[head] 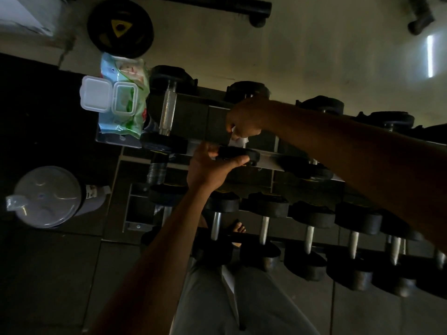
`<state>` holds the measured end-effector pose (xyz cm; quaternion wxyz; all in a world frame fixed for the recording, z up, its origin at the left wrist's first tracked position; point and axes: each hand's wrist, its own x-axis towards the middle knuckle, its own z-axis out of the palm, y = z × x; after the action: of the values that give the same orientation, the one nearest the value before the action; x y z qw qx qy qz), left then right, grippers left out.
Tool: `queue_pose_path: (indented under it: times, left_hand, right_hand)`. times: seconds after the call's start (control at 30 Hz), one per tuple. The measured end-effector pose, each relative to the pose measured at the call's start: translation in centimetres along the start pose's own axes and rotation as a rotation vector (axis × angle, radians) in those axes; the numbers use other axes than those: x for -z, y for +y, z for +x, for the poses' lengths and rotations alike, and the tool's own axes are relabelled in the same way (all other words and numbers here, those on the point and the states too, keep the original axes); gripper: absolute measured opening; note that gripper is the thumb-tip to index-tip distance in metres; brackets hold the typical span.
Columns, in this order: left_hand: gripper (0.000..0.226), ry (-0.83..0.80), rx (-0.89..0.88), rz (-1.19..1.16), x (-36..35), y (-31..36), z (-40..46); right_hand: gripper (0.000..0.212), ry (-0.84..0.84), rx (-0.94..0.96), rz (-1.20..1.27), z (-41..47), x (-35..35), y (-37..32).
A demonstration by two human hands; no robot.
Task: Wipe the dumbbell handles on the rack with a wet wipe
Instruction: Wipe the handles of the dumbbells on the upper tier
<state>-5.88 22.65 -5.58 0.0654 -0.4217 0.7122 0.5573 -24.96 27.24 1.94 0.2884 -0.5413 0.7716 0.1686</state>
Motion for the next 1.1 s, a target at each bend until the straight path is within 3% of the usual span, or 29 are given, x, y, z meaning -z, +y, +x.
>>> queue_pose_path:
  times: [0.27,0.37,0.5,0.6,0.73,0.83,1.1]
  left_hand:
    - [0.076,0.034,-0.029,0.006,-0.2,-0.5,0.0]
    - [0.073,0.047,-0.038,0.008,-0.3,-0.4,0.0]
    - [0.073,0.071,-0.056,-0.002,-0.7,-0.4,-0.5]
    - [0.082,0.136,-0.115,-0.032,-1.9,-0.9,-1.9]
    - [0.108,0.282,-0.147,-0.061,-5.0,-0.4,-3.4]
    - [0.126,0.357,-0.086,-0.002,-7.0,0.7,-3.3]
    - [0.106,0.551,-0.162,0.008,-7.2,-0.6,-2.5]
  right_hand:
    - [0.027,-0.113,0.023,0.131,0.2,-0.9,-0.8]
    - [0.025,-0.076,0.052,0.193,-0.3,-1.6,-0.3]
    - [0.018,0.042,0.066,0.392,-1.3,-2.9,0.9]
    - [0.02,0.226,0.017,0.637,-2.9,-3.8,2.2]
    - [0.026,0.605,-0.216,0.934,-4.7,-6.7,3.1]
    - [0.025,0.779,-0.342,1.063,-5.1,-8.6,3.4]
    - [0.024,0.864,-0.371,1.147,-5.6,-9.7,4.0]
